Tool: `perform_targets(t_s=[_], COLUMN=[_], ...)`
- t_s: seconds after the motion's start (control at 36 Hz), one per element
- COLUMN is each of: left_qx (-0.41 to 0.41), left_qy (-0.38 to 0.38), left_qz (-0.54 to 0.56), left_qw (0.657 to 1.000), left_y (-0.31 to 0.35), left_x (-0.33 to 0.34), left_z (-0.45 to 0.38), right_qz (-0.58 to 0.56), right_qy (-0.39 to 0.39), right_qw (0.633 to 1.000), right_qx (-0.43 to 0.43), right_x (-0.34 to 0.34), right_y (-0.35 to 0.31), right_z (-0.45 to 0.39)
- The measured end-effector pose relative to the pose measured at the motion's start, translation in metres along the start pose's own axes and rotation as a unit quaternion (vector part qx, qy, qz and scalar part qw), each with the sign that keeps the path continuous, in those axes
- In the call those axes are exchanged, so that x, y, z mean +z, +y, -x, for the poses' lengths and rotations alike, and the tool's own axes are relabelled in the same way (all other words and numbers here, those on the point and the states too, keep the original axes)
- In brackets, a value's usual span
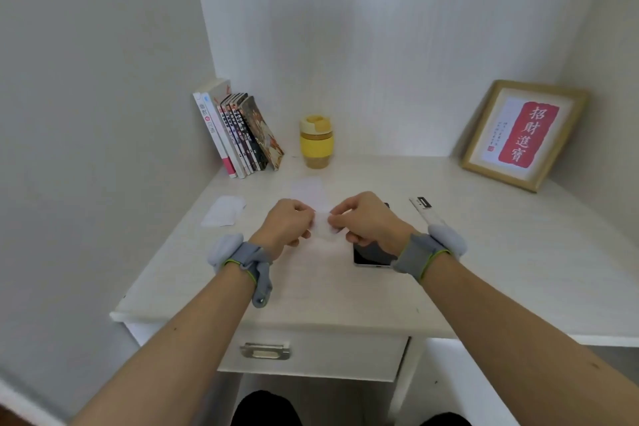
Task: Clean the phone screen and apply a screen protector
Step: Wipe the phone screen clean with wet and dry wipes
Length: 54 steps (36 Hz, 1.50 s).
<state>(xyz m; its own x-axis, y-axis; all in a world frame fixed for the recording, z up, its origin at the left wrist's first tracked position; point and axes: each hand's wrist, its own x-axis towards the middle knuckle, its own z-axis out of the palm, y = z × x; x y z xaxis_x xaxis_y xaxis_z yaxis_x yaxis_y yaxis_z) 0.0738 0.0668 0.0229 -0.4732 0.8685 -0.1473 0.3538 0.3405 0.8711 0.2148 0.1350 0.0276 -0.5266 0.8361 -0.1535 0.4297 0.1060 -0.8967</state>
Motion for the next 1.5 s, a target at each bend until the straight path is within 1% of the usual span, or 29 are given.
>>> perform_targets(t_s=[0.08, 0.14, 0.22, 0.33, 0.47, 0.58, 0.75, 0.81, 0.86, 0.89, 0.94, 1.03, 1.17, 1.31, 1.42, 1.5], left_qx=[-0.023, -0.025, -0.037, -0.091, -0.108, -0.098, -0.136, -0.150, -0.155, -0.146, -0.103, -0.054, -0.067, -0.055, -0.001, 0.041], left_qy=[0.013, 0.026, 0.025, 0.019, 0.020, 0.040, 0.005, -0.005, 0.015, 0.039, 0.091, 0.144, 0.166, 0.175, 0.206, 0.224], left_qz=[-0.033, -0.068, -0.127, -0.138, -0.155, -0.202, -0.207, -0.219, -0.251, -0.261, -0.269, -0.293, -0.316, -0.256, -0.203, -0.156], left_qw=[0.999, 0.997, 0.991, 0.986, 0.982, 0.974, 0.969, 0.964, 0.955, 0.953, 0.953, 0.944, 0.932, 0.949, 0.957, 0.961], left_y=[-0.014, -0.025, -0.040, -0.059, -0.069, -0.071, -0.069, -0.069, -0.071, -0.072, -0.074, -0.077, -0.086, -0.088, -0.072, -0.055], left_x=[-0.026, -0.044, -0.069, -0.104, -0.122, -0.129, -0.140, -0.142, -0.142, -0.142, -0.138, -0.128, -0.117, -0.116, -0.104, -0.091], left_z=[0.002, 0.004, 0.009, 0.014, 0.013, 0.008, -0.001, -0.005, -0.012, -0.016, -0.024, -0.036, -0.048, -0.057, -0.052, -0.048], right_qz=[0.048, 0.077, 0.096, 0.137, 0.176, 0.210, 0.233, 0.227, 0.226, 0.227, 0.221, 0.206, 0.191, 0.157, 0.116, 0.063], right_qy=[-0.027, -0.047, -0.070, -0.098, -0.095, -0.093, -0.131, -0.127, -0.107, -0.093, -0.070, -0.063, -0.063, -0.070, -0.059, -0.035], right_qw=[0.998, 0.995, 0.992, 0.983, 0.976, 0.969, 0.962, 0.965, 0.967, 0.969, 0.972, 0.976, 0.979, 0.985, 0.991, 0.997], right_qx=[-0.018, -0.031, -0.048, -0.070, -0.086, -0.088, -0.057, -0.045, -0.037, -0.035, -0.032, -0.032, -0.033, -0.029, -0.028, -0.016], right_x=[0.027, 0.047, 0.075, 0.113, 0.141, 0.146, 0.132, 0.128, 0.129, 0.130, 0.135, 0.144, 0.153, 0.142, 0.121, 0.103], right_y=[-0.013, -0.019, -0.025, -0.035, -0.038, -0.038, -0.048, -0.048, -0.049, -0.049, -0.050, -0.050, -0.054, -0.054, -0.054, -0.052], right_z=[-0.005, -0.010, -0.016, -0.027, -0.039, -0.045, -0.051, -0.057, -0.064, -0.068, -0.075, -0.083, -0.083, -0.078, -0.068, -0.062])
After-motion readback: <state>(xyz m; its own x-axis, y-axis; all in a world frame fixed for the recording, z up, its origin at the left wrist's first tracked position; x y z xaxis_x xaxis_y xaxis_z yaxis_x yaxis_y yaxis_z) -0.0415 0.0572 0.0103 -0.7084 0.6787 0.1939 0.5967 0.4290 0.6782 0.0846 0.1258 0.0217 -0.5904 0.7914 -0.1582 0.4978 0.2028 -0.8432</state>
